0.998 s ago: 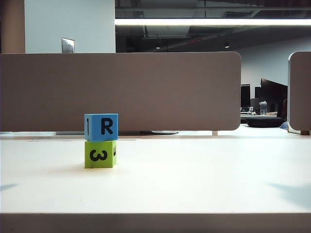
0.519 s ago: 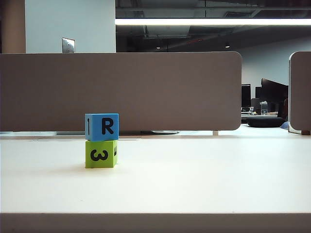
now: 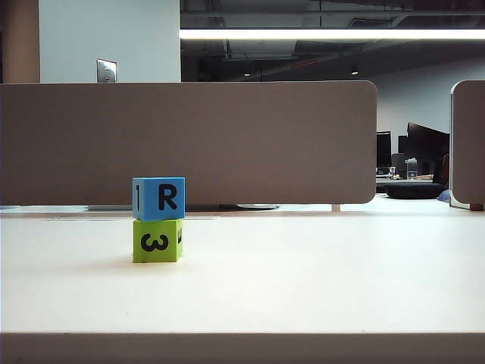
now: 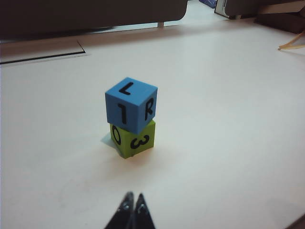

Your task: Stack the letter block on the right onto the letter block on the left.

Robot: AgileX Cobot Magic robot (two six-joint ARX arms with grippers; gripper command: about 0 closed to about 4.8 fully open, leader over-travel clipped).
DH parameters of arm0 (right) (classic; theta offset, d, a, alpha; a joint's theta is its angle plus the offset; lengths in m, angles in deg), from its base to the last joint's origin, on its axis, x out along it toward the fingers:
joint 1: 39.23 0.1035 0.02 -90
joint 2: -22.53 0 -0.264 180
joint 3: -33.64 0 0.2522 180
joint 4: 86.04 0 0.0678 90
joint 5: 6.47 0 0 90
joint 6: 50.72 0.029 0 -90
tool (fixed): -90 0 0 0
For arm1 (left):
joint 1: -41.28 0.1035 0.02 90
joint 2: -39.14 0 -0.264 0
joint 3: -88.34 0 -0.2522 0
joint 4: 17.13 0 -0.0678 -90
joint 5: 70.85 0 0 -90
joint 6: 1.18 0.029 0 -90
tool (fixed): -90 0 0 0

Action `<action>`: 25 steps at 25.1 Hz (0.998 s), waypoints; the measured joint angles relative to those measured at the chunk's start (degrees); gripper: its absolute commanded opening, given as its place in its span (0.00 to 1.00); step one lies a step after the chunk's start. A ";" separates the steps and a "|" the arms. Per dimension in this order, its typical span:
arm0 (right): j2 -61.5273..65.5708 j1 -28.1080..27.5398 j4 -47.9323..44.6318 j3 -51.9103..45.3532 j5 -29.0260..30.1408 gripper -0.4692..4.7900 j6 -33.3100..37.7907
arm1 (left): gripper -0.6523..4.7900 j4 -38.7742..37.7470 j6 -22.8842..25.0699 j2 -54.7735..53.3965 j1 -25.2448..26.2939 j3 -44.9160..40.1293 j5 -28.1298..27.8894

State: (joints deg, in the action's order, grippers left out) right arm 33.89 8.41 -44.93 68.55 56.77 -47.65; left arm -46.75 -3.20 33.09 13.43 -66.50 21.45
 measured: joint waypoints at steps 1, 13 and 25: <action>-0.42 0.00 -0.42 -0.98 -0.02 0.08 -0.22 | 0.11 1.62 -0.17 0.04 0.00 -1.33 0.00; -11.30 0.02 -7.04 -10.75 2.84 0.08 -0.50 | 0.11 8.07 -0.02 1.20 0.00 -7.39 -0.02; -11.28 0.00 -10.05 -16.57 3.39 0.08 -0.52 | 0.11 8.55 2.05 5.90 0.00 -11.26 0.11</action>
State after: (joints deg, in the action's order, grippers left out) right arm 22.61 8.41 -54.98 51.98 60.16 -48.17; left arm -38.20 -1.15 38.99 13.43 -77.76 21.56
